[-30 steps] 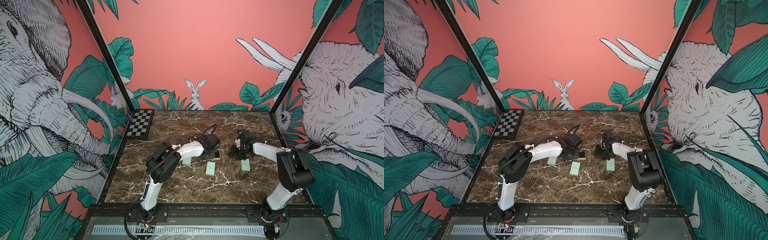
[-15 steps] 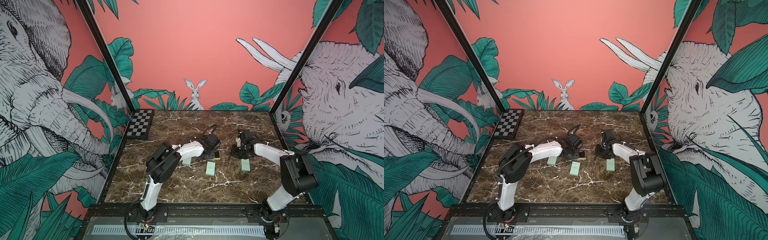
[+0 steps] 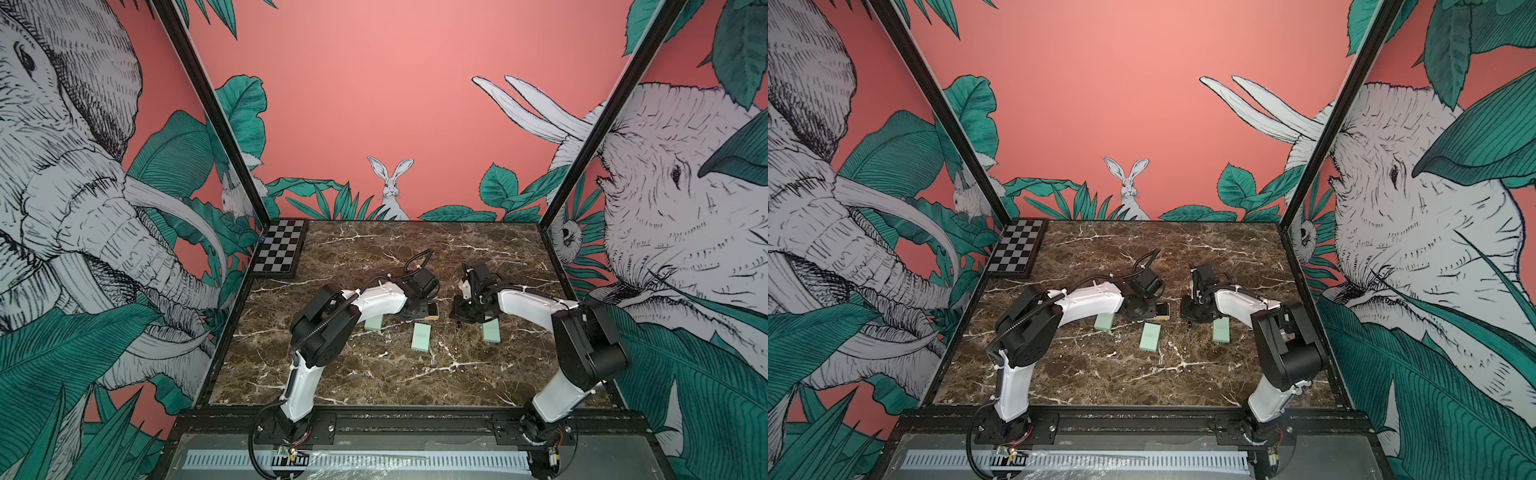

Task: Take the rings out of the lift-off lid box
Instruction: Place the ring at the center of the board.

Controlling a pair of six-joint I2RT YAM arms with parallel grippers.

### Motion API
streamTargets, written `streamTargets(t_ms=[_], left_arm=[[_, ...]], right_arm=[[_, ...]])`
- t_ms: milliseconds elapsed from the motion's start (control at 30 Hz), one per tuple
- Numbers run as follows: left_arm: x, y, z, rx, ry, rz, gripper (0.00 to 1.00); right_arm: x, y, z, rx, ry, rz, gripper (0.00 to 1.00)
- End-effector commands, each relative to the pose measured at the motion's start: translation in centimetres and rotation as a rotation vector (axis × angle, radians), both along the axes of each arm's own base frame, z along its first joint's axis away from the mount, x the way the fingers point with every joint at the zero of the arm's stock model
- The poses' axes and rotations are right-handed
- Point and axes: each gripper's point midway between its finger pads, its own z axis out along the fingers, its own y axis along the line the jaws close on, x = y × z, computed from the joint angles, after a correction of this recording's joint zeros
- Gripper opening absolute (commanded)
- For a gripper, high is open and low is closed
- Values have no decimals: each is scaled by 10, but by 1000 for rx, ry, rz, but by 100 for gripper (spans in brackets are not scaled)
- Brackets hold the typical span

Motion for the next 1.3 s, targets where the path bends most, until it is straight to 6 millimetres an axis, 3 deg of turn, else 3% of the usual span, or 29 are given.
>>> streamTargets(t_ms=[0, 200, 367, 500, 700, 1000, 1267], left_arm=[[-5, 8, 12, 4, -13, 23, 35], [-5, 9, 13, 5, -16, 20, 35], [-4, 9, 13, 3, -24, 20, 35], [-4, 10, 11, 5, -28, 22, 35], [-4, 9, 12, -4, -24, 24, 35], [-5, 10, 13, -8, -28, 22, 35], [-5, 10, 14, -5, -28, 17, 35]], right_arm=[[-8, 6, -8, -3, 18, 22, 22], [-25, -10, -6, -57, 8, 17, 22], [-38, -37, 19, -157, -101, 17, 23], [-50, -53, 28, -226, -124, 14, 24], [-66, -61, 18, -263, -48, 10, 23], [-73, -72, 11, -312, -21, -10, 22], [-61, -81, 2, -346, 3, -26, 21]])
